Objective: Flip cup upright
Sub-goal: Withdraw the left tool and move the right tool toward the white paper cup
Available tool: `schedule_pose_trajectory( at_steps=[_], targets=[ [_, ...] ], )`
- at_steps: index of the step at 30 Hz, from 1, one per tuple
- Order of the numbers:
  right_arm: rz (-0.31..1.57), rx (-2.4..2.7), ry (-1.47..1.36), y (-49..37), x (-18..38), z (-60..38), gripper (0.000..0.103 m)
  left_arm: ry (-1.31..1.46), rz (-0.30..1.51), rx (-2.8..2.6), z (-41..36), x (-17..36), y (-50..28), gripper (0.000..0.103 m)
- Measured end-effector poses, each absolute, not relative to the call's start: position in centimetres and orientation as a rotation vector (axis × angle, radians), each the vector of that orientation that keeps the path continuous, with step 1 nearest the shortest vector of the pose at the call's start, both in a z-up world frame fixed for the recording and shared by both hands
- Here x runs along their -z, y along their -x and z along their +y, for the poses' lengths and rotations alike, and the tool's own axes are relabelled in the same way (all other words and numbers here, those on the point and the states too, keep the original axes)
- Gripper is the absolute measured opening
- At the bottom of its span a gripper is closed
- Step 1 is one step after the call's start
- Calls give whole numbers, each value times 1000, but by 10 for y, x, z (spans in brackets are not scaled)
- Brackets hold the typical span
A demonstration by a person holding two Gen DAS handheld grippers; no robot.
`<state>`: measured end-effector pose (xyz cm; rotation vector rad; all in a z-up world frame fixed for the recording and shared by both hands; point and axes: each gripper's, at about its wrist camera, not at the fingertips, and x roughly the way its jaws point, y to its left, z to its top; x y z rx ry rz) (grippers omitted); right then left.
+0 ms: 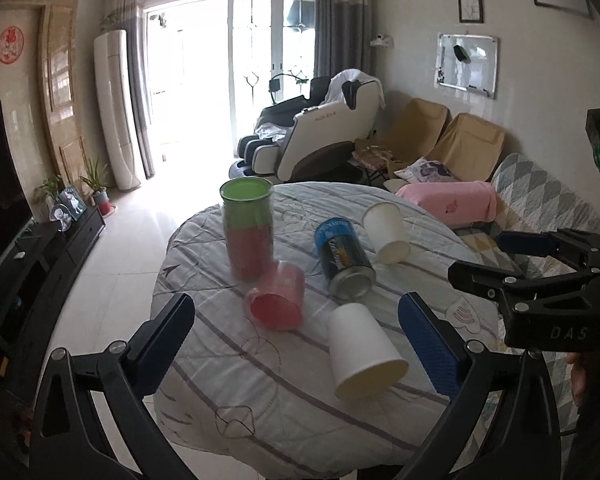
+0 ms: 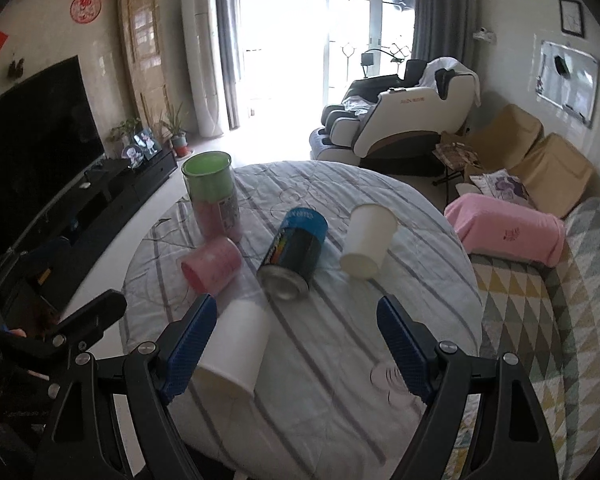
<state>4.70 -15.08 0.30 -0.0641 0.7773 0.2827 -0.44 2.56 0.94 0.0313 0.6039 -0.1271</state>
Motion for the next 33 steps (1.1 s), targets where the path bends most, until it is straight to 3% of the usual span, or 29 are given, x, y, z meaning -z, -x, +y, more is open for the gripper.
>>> schedule_pose_trajectory(
  at_steps=[16,33],
  targets=[
    [779,-250,22,-29,4,-179,84,-91,625,139,-7,-6,16,103],
    [860,-275,-1,-90,16,-183,84,-120,643,61,-19,-7,-40,103]
  ],
)
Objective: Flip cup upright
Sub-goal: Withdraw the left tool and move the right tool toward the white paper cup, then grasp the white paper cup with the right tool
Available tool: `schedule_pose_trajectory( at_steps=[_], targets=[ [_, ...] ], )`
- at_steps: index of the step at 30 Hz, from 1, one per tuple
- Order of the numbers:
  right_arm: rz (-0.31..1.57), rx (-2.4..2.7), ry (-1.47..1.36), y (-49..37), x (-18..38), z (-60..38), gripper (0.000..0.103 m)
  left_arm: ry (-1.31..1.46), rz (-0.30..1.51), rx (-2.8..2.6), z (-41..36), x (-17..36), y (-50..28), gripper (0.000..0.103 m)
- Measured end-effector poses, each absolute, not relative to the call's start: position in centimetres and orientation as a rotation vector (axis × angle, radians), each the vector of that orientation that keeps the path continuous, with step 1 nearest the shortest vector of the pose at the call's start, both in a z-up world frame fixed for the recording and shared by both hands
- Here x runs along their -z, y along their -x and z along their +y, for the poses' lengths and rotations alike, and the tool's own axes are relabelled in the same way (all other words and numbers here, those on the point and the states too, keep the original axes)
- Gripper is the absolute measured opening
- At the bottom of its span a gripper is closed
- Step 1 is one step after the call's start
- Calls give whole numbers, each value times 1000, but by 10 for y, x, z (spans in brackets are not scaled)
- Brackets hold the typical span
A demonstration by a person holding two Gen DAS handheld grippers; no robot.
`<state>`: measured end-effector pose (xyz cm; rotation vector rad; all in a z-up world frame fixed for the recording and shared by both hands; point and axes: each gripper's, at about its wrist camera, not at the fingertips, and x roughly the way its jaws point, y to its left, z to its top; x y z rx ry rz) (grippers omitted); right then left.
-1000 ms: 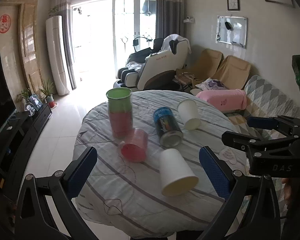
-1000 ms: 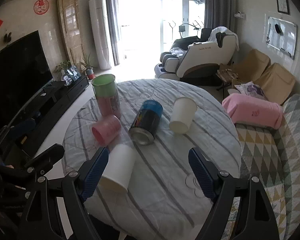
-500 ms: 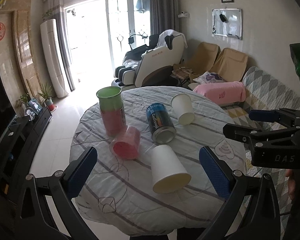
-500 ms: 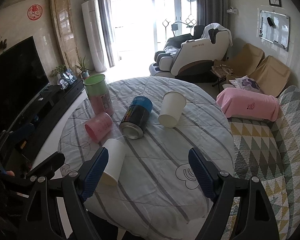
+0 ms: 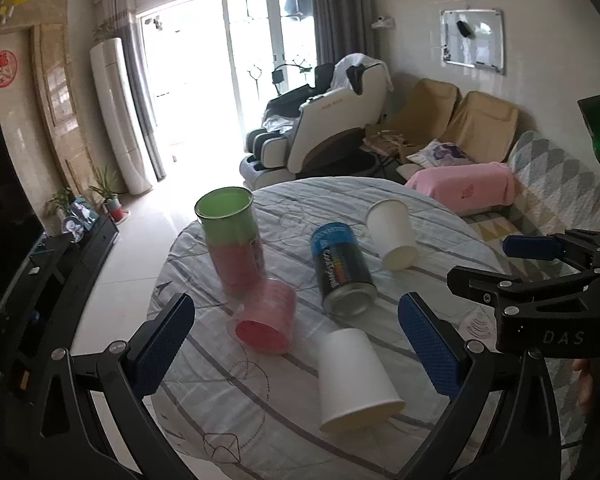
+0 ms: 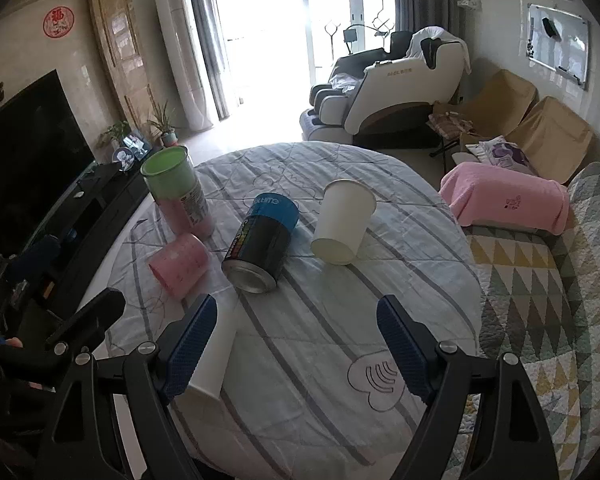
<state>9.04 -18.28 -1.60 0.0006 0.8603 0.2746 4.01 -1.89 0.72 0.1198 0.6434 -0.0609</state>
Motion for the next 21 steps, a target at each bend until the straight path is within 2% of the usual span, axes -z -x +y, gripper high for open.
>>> schedule_pose_trajectory(
  at_steps=[7,17,21],
  targets=[
    [903,-288,-20,-113,23,-183,84,-131,663,34,-18,-3,-57,103],
    [1078,-200,-291,-195,49,-228,84,-169,693,32,-37,-3,-100,103],
    [1128,-195,-300,-226,63,-228,84,-186,706,6,-41,3,-116,103]
  ],
)
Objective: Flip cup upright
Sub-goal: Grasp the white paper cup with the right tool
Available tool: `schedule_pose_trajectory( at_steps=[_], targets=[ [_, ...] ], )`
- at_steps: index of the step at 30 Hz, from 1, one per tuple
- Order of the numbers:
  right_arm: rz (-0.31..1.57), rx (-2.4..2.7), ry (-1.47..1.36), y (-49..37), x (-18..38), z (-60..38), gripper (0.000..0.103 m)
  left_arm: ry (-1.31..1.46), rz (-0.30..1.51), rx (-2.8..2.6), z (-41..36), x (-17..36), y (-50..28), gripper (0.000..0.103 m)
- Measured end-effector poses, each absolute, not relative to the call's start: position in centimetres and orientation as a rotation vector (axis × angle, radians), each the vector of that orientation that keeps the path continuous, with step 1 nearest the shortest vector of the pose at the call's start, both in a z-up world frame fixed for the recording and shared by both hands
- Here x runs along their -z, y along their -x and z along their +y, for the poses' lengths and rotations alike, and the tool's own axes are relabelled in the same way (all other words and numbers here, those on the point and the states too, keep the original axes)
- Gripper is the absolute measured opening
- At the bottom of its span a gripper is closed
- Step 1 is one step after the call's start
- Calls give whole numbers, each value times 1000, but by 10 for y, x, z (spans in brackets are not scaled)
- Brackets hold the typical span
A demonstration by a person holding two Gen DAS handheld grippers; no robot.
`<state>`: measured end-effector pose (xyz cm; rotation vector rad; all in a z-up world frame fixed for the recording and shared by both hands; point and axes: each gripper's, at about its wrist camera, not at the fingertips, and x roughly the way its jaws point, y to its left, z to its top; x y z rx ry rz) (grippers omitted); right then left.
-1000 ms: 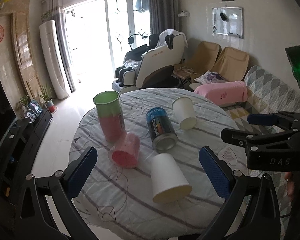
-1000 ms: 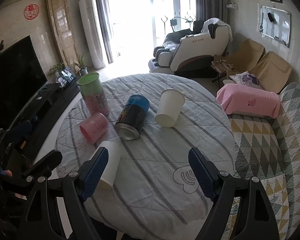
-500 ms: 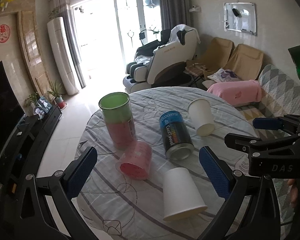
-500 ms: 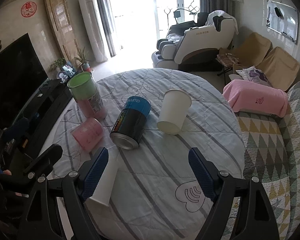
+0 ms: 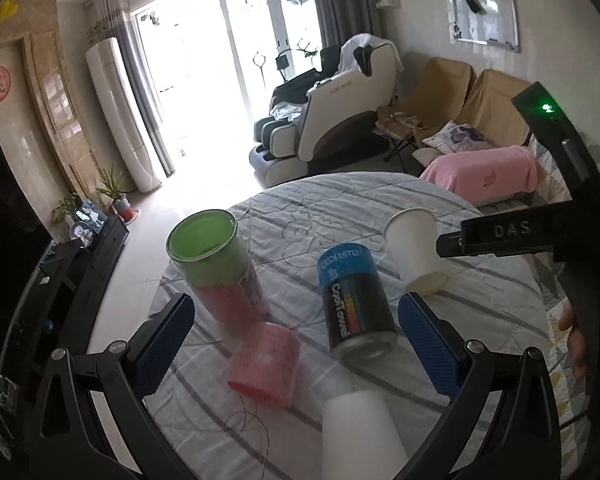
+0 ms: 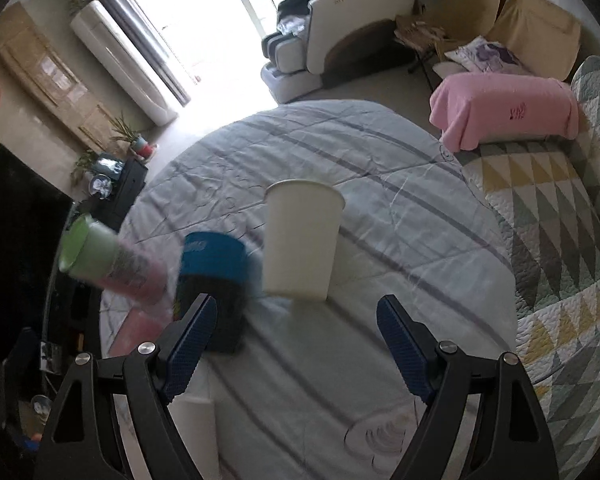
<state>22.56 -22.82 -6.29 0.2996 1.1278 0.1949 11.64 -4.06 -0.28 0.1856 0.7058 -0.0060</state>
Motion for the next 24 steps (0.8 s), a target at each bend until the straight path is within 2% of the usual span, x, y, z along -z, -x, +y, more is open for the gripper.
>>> schedule_pose_trajectory(
  at_steps=[15,21,22,24],
  targets=[
    [1203,-244,-330,-291,107,-225,83,-147,811,-29,-26,40,-177,103],
    [1151,-250,-283,-296,107,-225,83,-148,831,-12,-30,47,-183,103],
    [1135,-251,-269,-295,105,-225,83,-145,834,-9,-30,47,-184,103],
    [1099,-258,-239,-291,100,-223,71,-142,837,-10,-28,49,-183,103]
  ],
)
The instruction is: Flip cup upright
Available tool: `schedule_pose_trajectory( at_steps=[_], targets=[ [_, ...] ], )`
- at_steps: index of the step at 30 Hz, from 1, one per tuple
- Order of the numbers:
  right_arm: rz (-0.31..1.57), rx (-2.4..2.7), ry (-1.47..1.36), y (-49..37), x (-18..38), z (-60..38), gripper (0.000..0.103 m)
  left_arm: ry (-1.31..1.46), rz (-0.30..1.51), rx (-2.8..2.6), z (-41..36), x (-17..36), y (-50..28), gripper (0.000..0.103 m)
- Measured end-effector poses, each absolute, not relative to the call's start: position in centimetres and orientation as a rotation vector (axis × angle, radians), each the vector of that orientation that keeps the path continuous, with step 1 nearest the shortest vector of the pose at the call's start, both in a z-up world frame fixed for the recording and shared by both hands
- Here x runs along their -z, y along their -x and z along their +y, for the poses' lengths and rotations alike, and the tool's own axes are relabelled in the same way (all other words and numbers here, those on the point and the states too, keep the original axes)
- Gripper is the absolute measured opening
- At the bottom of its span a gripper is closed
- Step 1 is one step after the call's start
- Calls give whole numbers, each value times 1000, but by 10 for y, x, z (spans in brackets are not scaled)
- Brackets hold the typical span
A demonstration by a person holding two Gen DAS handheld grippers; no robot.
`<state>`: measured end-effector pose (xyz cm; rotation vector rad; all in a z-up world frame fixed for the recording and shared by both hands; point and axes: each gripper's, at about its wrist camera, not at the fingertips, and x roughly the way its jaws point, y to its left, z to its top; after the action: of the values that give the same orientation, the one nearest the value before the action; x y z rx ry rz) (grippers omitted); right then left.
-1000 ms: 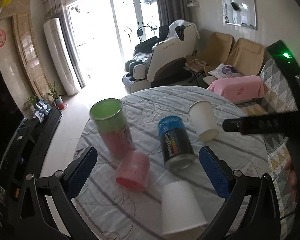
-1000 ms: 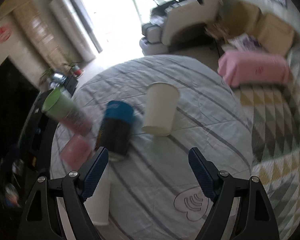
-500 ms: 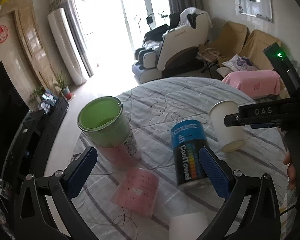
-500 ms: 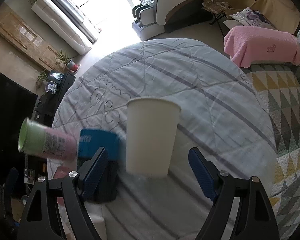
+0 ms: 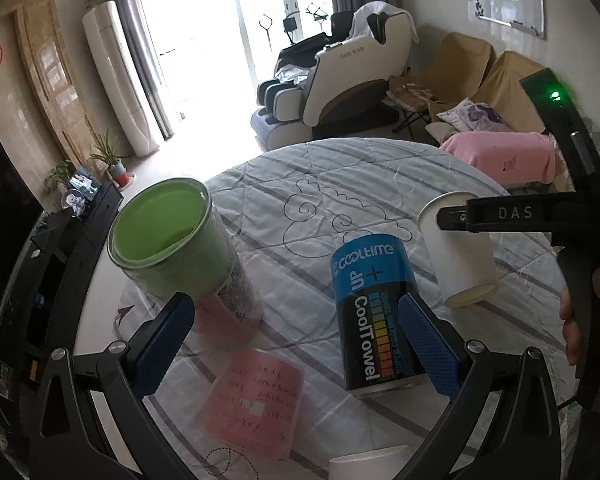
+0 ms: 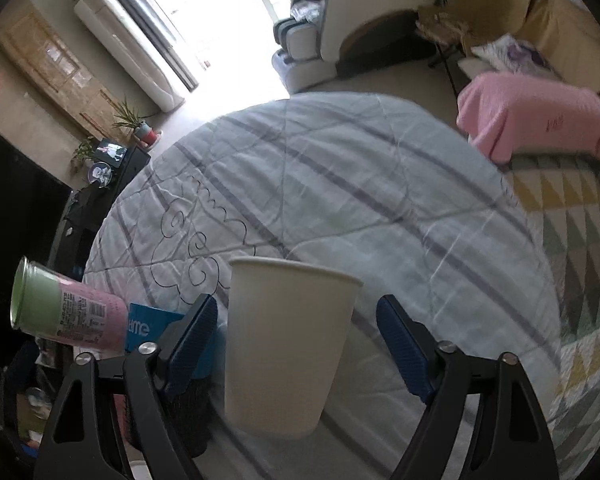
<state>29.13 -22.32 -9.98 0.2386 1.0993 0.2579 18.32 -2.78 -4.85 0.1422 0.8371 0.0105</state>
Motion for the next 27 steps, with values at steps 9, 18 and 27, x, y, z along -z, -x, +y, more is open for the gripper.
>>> schedule_pose_trajectory(
  at_steps=[9,18,27],
  targets=[
    [977,-257,-105,-258,85,-211,60,-107,845,-18,-15,45,-169,103],
    [849,-244,-49,-215,75,-204,60,-83,846,-29,0,41,-146,103],
    [747,-222,-21,-171,71,-201,60,-65,845,-37,9,38,-127,103]
  ],
)
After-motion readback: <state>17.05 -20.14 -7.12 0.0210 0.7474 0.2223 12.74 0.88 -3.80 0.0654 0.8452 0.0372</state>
